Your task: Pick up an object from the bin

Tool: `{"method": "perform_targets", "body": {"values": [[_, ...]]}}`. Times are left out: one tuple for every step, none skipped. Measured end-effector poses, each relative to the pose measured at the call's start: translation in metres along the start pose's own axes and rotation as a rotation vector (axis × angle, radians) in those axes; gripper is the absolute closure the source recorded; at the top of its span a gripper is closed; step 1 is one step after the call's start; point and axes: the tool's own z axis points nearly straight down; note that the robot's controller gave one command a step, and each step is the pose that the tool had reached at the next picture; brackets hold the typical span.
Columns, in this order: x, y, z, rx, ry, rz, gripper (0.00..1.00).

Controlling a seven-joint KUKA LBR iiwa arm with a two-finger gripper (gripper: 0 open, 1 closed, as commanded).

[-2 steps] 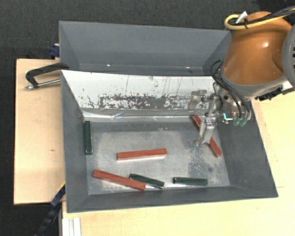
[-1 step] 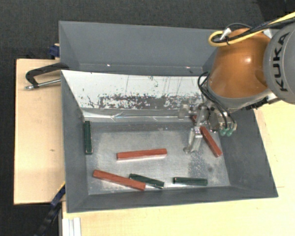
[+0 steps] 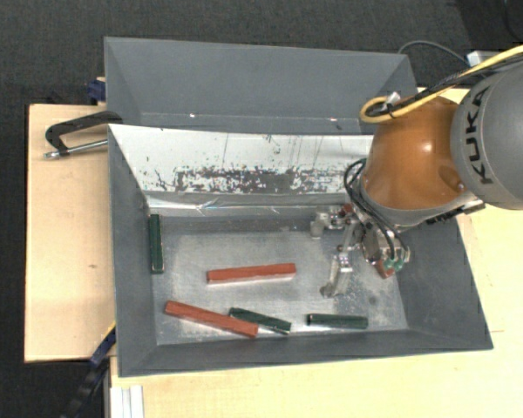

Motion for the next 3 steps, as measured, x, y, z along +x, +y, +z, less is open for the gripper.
{"method": "perform_targets", "body": {"values": [[0.007,0.009,0.046,0.005,0.003,0.080,0.00],[0.007,0.037,0.067,0.002,0.009,0.029,0.00],[0.017,0.091,0.075,0.001,0.006,0.024,1.00]]}}
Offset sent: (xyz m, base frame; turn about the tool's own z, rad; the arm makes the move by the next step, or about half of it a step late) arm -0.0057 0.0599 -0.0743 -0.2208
